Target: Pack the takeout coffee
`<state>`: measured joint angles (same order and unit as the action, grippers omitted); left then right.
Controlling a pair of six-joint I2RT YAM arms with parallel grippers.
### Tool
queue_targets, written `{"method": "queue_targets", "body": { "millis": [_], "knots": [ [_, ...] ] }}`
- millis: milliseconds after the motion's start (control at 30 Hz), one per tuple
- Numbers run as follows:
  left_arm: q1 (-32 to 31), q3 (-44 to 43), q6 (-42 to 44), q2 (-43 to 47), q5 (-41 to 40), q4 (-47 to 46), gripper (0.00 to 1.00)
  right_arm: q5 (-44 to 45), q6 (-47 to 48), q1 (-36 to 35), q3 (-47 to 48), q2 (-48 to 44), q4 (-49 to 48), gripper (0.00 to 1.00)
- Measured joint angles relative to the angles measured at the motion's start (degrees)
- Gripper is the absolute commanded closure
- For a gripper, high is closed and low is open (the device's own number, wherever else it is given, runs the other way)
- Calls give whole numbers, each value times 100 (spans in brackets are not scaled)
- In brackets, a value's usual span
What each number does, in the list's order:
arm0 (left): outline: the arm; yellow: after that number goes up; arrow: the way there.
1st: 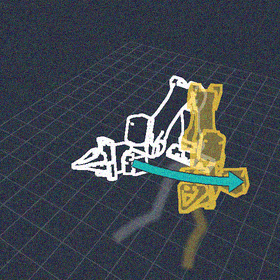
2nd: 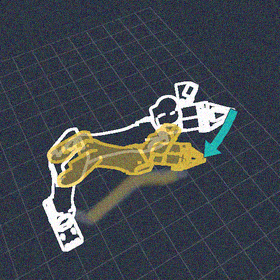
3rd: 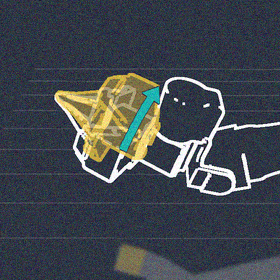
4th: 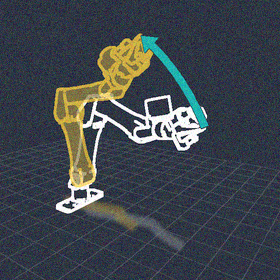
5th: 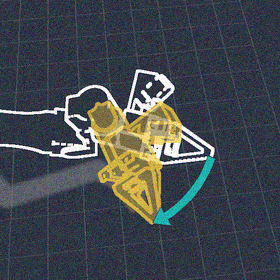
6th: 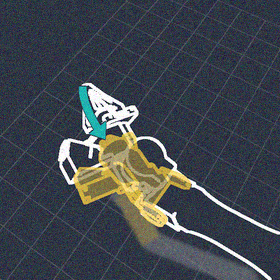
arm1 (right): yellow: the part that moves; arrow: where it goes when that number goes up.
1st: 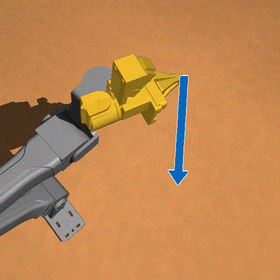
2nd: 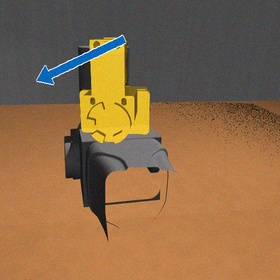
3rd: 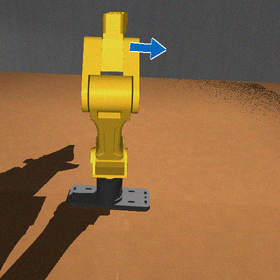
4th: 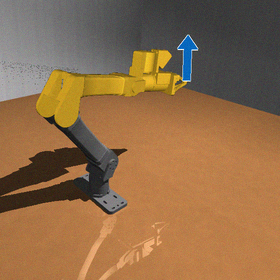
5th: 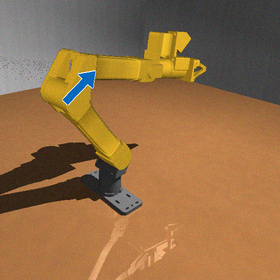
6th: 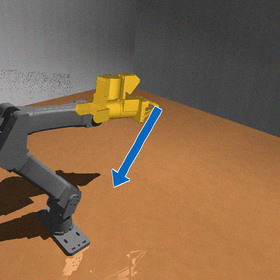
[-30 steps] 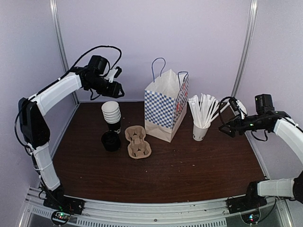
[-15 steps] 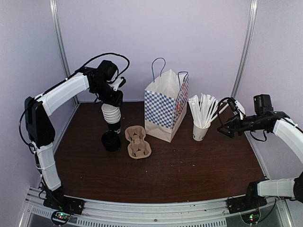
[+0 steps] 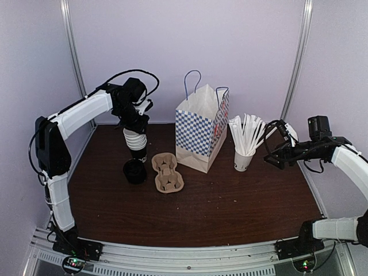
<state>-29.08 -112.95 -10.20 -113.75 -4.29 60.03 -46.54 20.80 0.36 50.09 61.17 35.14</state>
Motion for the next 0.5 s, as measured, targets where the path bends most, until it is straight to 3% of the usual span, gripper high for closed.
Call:
{"method": "queue_targets", "body": {
  "millis": [500],
  "knots": [
    [0,-225,7,-225,-66,149,94,13,7,0,0,-151,-7,0]
  ]
}}
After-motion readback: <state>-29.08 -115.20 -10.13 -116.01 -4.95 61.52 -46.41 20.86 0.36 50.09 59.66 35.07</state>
